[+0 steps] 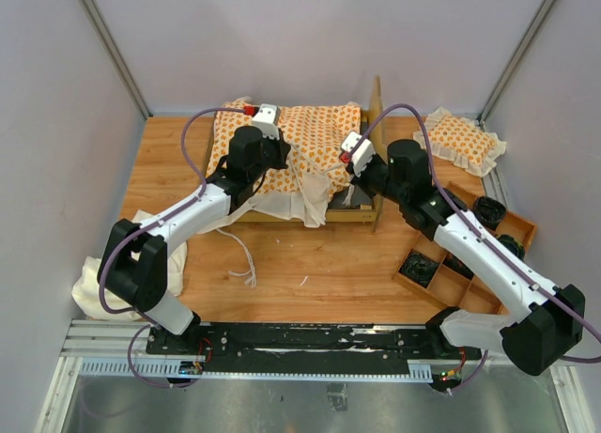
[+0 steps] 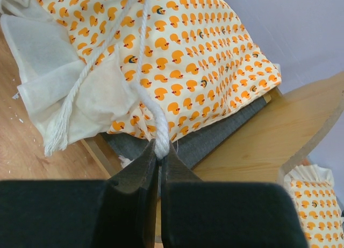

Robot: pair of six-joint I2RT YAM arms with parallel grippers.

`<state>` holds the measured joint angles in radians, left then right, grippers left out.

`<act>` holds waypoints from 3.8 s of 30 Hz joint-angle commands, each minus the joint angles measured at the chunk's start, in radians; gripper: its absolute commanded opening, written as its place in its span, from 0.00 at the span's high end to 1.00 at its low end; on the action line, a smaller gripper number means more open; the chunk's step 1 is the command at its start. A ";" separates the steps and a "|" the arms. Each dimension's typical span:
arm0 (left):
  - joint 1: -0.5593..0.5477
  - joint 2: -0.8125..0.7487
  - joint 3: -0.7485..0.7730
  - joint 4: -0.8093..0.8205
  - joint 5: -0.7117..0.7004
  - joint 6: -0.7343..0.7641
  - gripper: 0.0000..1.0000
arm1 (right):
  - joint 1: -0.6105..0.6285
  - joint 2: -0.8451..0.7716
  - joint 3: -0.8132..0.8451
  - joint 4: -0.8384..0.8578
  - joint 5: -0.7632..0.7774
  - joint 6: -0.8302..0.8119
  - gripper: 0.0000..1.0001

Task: Set up the pet bed
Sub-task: Cross the ropes over the mattress.

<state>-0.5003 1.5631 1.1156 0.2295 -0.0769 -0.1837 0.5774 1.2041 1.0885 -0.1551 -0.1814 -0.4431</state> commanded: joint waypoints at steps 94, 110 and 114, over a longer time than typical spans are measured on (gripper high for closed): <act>0.037 0.009 -0.040 0.055 -0.006 0.003 1.00 | -0.120 0.288 0.025 0.186 -0.143 0.305 1.00; 0.039 0.013 -0.039 0.059 0.006 -0.008 1.00 | -0.118 0.192 -0.123 0.334 -0.034 0.330 1.00; 0.039 0.010 -0.039 0.055 0.006 -0.010 1.00 | -0.119 0.174 -0.081 0.322 -0.008 0.319 1.00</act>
<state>-0.4725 1.5703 1.0767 0.2527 -0.0700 -0.1883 0.4782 1.4254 0.9733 0.1120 -0.2447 -0.1207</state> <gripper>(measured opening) 0.011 0.021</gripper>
